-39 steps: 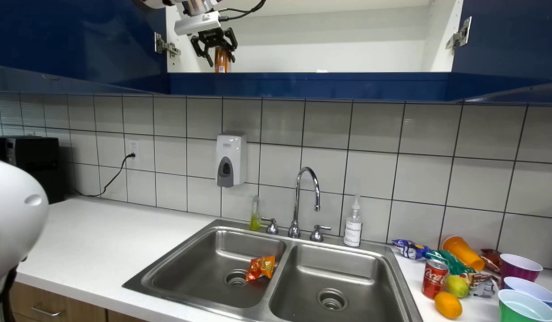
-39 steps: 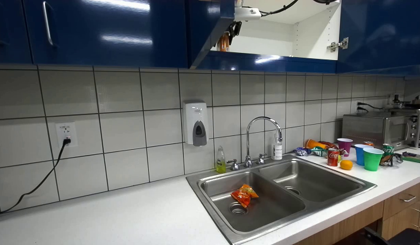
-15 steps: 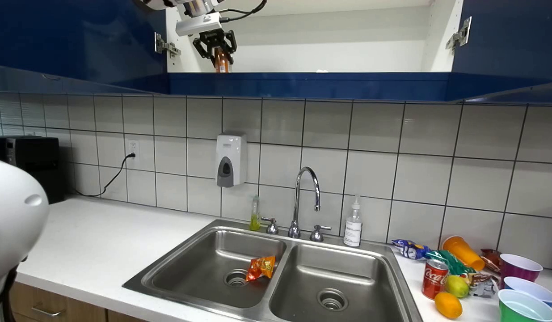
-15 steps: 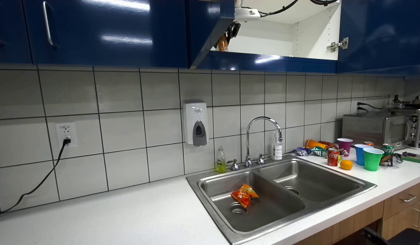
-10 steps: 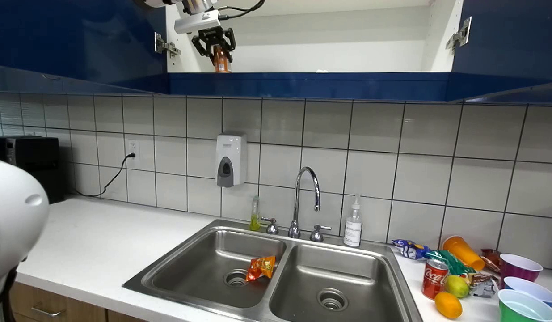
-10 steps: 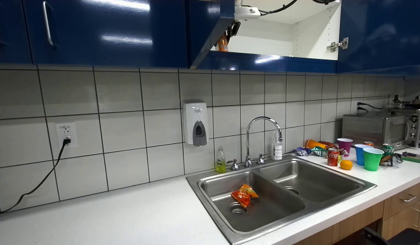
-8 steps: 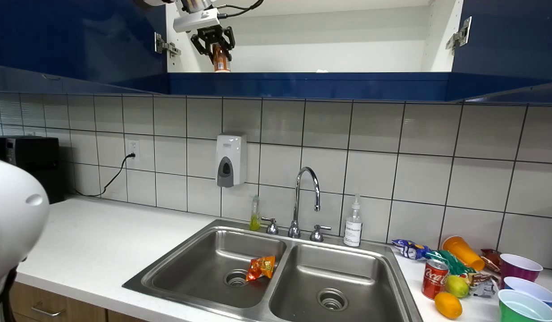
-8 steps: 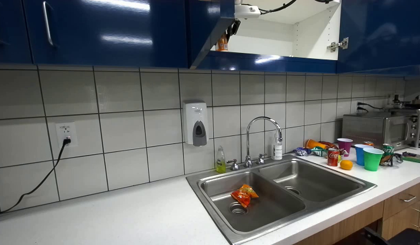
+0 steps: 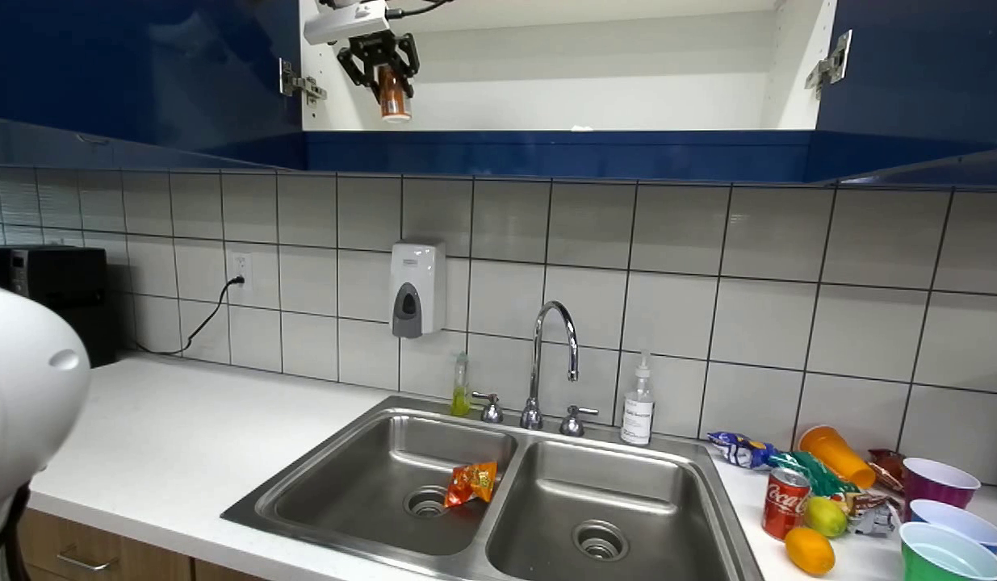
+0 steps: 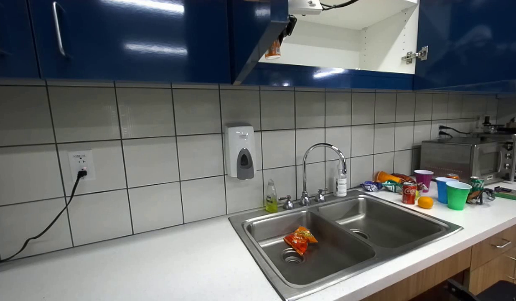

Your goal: Remove the can from the top cabinet

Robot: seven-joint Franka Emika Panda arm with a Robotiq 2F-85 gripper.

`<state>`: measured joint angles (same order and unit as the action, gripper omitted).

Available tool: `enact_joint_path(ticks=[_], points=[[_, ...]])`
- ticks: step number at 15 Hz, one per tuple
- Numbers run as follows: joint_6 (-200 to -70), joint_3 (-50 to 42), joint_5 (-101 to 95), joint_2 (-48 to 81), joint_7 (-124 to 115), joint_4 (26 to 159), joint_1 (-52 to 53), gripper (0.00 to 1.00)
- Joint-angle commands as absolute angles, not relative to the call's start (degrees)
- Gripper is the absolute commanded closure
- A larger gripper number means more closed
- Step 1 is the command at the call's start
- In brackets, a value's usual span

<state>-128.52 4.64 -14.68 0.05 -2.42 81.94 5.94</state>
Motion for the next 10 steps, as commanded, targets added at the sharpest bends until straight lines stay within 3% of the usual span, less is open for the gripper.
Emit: enact_joint_path(ticks=[1,10], points=[[-128.61,4.61,-15.78,-3.71,-4.29,85.65,5.90,0.61],[-129.14,5.21,-15.40,-11.62,-5.80,94.41,4.88,0.61]])
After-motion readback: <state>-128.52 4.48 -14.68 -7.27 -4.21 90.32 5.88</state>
